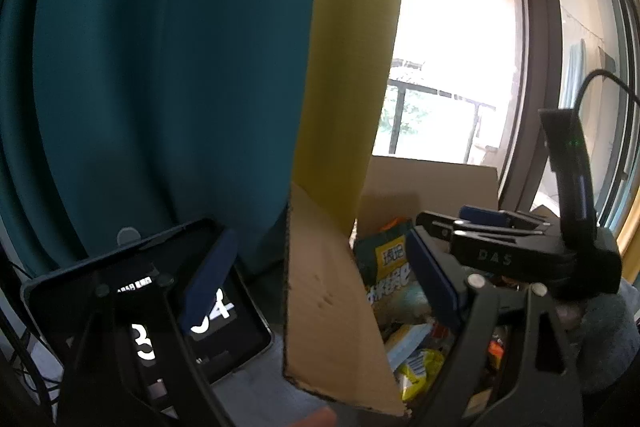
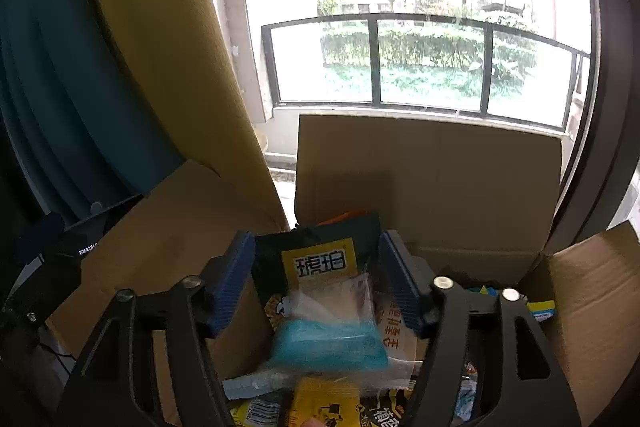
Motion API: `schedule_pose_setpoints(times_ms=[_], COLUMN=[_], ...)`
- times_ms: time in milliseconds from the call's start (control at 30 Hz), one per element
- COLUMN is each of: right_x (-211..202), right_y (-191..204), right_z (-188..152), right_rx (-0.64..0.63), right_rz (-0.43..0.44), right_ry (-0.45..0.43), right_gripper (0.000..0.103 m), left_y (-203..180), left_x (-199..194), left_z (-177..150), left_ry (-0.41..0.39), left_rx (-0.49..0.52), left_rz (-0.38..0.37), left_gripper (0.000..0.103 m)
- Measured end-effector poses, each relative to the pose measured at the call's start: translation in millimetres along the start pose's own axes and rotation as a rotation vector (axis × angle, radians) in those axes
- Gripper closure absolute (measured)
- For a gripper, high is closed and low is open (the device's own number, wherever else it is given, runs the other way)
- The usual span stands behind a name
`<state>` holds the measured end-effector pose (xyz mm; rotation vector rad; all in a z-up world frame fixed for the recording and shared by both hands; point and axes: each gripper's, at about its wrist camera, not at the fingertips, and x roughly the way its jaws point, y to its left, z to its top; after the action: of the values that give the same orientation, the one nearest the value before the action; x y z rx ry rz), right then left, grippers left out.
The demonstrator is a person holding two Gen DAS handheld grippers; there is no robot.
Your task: Organize snacks
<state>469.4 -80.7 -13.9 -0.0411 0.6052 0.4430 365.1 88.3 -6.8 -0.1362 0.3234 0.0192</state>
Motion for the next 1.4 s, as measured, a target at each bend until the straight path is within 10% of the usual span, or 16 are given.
schedule_pose_setpoints(times_ms=[1400], right_x=[-238], right_y=[30], right_z=[-101], right_rx=[-0.064], right_rz=[-0.085], right_ry=[-0.113], right_gripper=[0.031], left_y=[-79], left_x=[-182], left_z=[-49], left_ry=[-0.021], left_rx=[0.075], left_rz=[-0.01], left_gripper=[0.015])
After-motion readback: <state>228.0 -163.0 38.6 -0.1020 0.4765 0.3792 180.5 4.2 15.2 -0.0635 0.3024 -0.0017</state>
